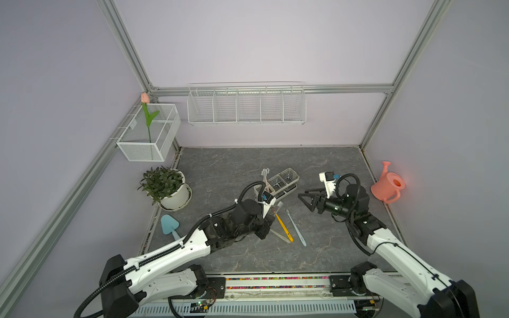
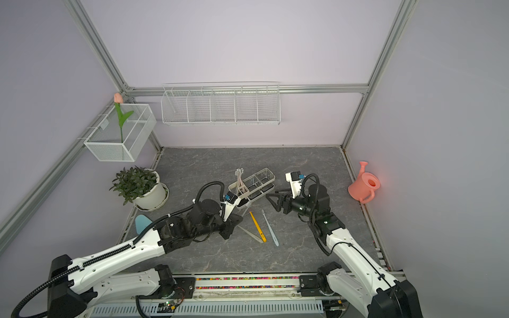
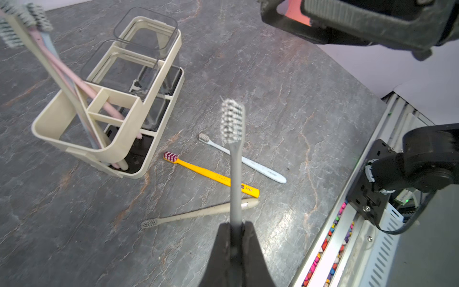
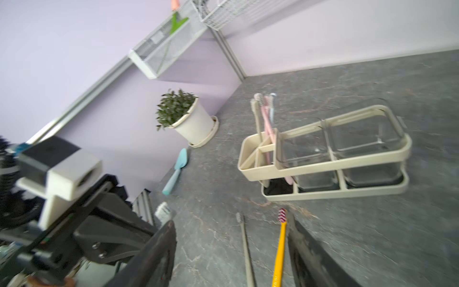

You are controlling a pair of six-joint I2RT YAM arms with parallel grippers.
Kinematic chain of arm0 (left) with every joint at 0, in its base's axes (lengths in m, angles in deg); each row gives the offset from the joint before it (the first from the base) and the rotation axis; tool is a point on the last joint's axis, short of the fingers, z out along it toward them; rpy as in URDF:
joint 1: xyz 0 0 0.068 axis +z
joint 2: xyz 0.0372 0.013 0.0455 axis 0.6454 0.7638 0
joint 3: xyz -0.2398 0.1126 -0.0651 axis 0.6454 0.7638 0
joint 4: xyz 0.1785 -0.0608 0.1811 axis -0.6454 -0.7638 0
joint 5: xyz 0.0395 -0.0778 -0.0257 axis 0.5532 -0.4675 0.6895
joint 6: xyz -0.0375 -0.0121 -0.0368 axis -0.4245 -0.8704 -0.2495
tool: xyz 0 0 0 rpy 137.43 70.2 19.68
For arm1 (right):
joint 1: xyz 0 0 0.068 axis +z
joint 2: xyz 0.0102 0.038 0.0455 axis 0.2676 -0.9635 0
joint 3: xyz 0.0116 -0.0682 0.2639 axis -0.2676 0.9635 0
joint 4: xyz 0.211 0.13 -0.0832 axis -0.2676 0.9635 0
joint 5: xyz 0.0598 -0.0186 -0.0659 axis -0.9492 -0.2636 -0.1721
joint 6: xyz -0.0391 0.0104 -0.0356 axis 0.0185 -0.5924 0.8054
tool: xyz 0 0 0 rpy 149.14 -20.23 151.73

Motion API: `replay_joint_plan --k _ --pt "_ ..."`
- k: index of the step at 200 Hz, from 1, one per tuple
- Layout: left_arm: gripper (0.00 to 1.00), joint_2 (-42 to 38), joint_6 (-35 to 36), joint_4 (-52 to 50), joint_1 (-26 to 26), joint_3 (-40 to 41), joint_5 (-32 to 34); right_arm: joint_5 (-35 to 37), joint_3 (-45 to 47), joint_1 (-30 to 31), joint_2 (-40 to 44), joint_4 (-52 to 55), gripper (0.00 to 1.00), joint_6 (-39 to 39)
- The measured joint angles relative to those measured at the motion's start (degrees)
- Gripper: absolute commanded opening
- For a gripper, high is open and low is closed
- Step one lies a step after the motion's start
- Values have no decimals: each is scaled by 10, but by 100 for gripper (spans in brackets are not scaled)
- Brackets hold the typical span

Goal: Place the toothbrush into the toothbrush holder
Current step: Pick up the toothbrush from the center of the board.

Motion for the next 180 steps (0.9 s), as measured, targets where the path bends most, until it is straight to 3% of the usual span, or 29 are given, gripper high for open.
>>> replay_joint_plan --k 58,127,180 --pt "2 17 23 14 0 -26 -16 -71 4 59 -54 -76 62 -14" --pt "2 22 42 33 0 -41 1 -75 4 101 -64 -107 57 -17" --pt "3 23 41 61 0 -41 10 -71 -3 105 -95 -147 44 -37"
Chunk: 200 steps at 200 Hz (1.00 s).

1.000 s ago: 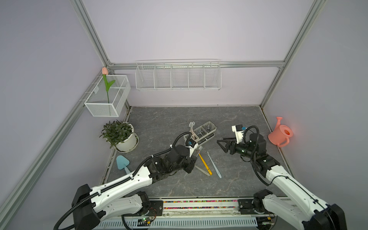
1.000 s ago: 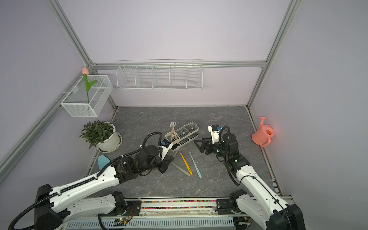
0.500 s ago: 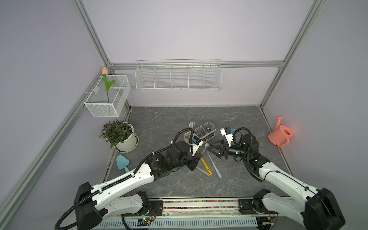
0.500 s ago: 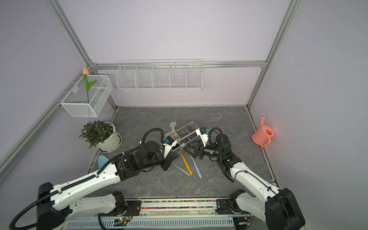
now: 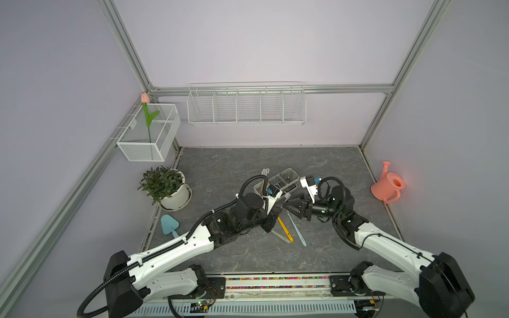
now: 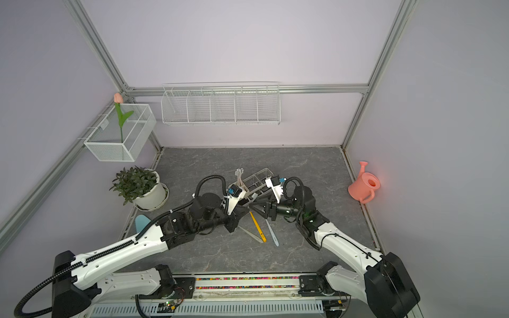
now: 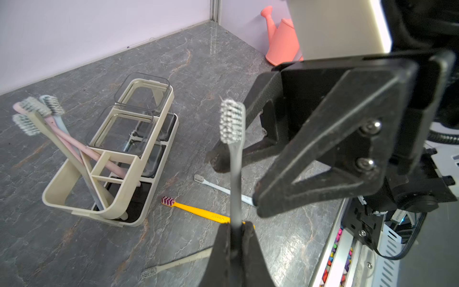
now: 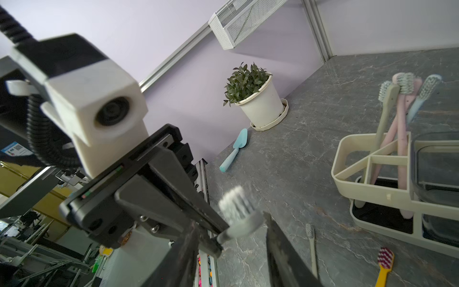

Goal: Place the toothbrush into the toothbrush holder
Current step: Pick up the toothbrush from the center of the board.

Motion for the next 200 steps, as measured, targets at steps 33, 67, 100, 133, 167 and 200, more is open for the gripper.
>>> replay_joint_plan --k 33,67,100,133,167,200 --pt "3 -11 0 14 0 0 7 -2 0 0 -17 -32 43 -17" --pt "3 -12 0 22 0 0 7 -2 -1 1 -17 -56 41 -32" --pt "3 -12 -2 28 0 1 7 -2 -6 3 -27 -73 37 -38" --pt "4 -12 -2 28 1 6 7 -9 -12 6 -55 -102 31 -49" --pt "4 -11 -3 28 2 11 13 -11 -14 11 -73 -136 16 -67" --pt "9 -11 -4 29 2 15 26 -14 -15 18 -83 -158 7 -84"
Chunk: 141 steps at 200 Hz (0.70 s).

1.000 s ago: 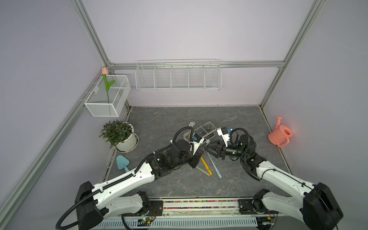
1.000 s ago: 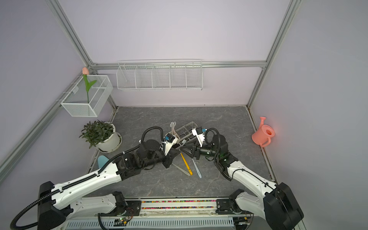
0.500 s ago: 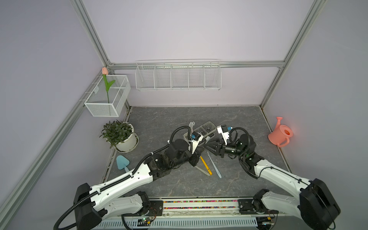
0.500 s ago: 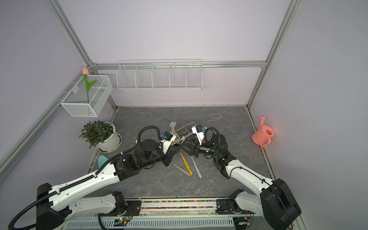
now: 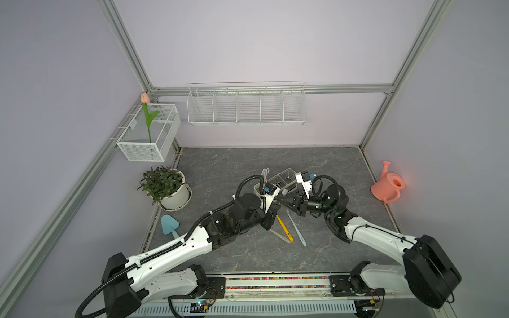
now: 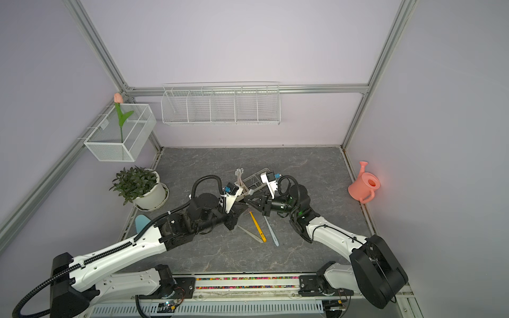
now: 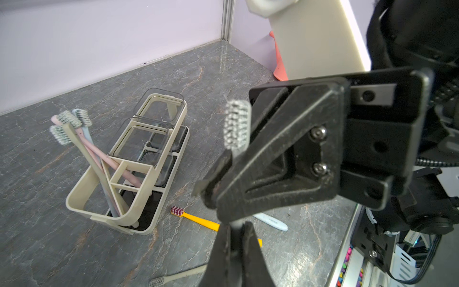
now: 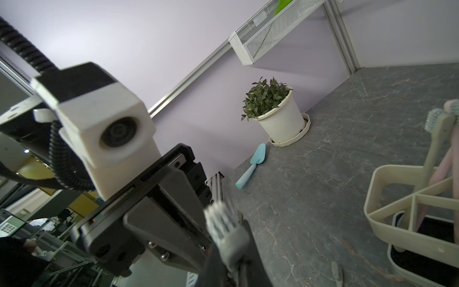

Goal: Place the toothbrush into the toothbrush holder
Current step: Pick up the toothbrush from the center of the board.

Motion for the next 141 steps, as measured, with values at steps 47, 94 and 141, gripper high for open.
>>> replay_joint_plan --k 47,94,141 --pt "27 -4 -5 3 0 5 16 18 -3 2 -2 13 7 8" --pt "38 -4 -19 -16 0 2 33 70 -42 1 26 151 7 69" --pt "47 -7 -35 -40 0 -10 52 129 -92 1 66 270 7 129"
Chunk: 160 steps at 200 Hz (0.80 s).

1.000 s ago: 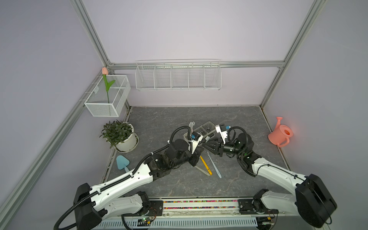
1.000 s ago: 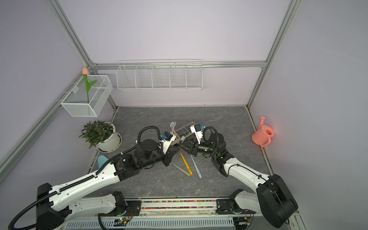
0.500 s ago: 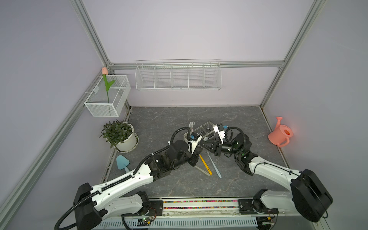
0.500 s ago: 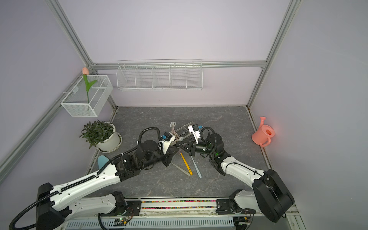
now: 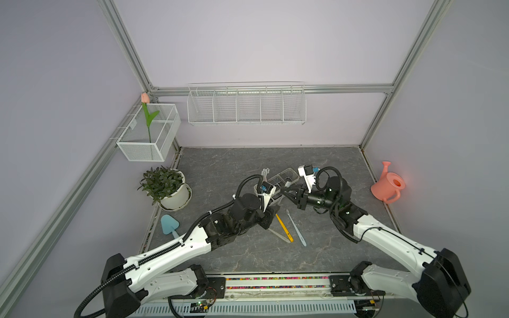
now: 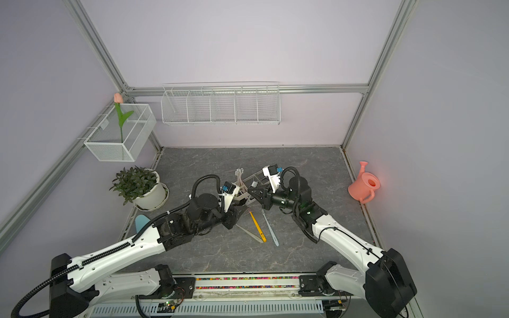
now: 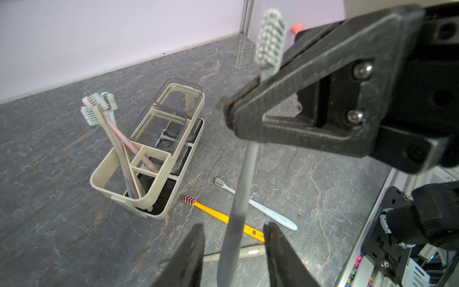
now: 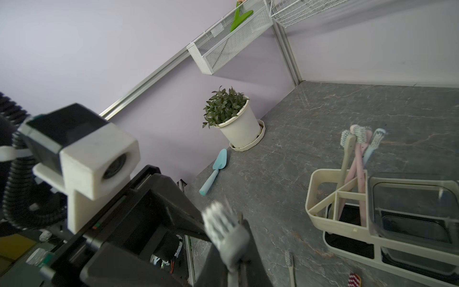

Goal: Place the toothbrush into the toothbrush holder
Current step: Pick up the toothbrush from the center of the board.

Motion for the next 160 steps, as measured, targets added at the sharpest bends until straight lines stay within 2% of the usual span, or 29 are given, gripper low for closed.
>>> replay_joint_plan --k 38,79,119,160 --pt "49 -16 -28 -52 0 -31 51 59 -28 0 -5 72 7 30" --pt "57 -94 -74 -85 2 -34 151 108 -85 0 -48 116 7 56" --pt "58 -123 -119 -125 66 -18 215 155 -159 19 -104 143 7 87" --pt "58 -113 -131 -142 96 21 230 194 -233 56 -156 158 7 130"
